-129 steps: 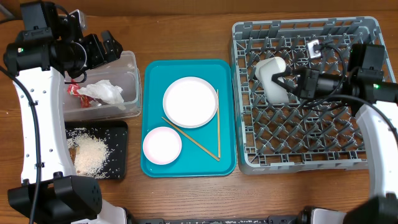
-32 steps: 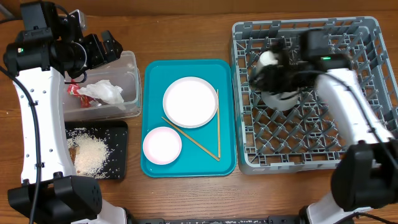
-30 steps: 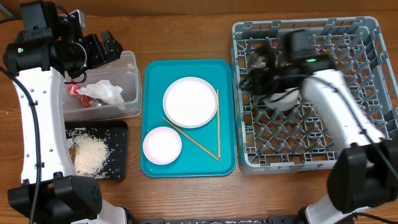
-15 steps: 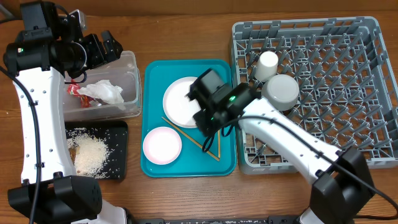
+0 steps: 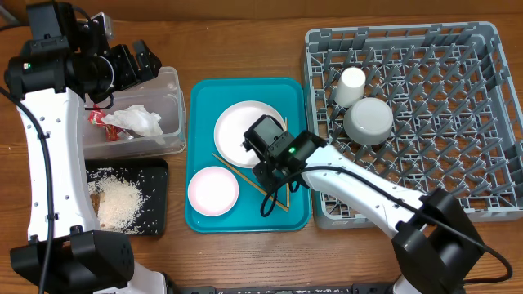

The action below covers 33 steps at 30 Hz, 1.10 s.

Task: Sort waste into correct bins and load items into the dishwasher
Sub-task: 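Move right gripper to the chopsticks and pinch one chopstick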

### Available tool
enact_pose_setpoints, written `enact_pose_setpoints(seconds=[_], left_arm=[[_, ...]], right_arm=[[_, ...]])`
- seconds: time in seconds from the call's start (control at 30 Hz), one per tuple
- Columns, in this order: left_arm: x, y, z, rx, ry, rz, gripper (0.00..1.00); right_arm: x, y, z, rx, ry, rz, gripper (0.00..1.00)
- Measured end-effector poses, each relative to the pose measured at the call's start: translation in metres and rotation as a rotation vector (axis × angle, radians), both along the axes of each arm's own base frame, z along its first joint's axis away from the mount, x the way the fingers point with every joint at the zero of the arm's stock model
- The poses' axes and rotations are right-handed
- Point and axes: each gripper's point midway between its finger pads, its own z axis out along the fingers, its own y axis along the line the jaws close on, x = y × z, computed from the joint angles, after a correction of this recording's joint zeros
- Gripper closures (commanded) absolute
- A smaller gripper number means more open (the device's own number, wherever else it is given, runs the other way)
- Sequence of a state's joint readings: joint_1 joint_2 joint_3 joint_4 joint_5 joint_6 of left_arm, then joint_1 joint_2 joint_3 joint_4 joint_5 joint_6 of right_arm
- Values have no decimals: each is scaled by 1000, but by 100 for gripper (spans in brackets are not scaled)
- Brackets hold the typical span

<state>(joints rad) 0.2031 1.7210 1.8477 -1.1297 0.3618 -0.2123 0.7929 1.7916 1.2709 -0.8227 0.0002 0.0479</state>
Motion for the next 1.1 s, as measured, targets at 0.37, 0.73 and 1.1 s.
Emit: enact_pose_setpoints(seconds=[0.37,0.73,1.1], left_arm=[[0,0,0,0,0,0,0],[0,0,0,0,0,0,0],[0,0,0,0,0,-1,0]], right_arm=[[-22,21,-19,3,-43,163,57],[-11,32,-32,70,-142,186,70],[-15,25,-45,60,-145,191,70]])
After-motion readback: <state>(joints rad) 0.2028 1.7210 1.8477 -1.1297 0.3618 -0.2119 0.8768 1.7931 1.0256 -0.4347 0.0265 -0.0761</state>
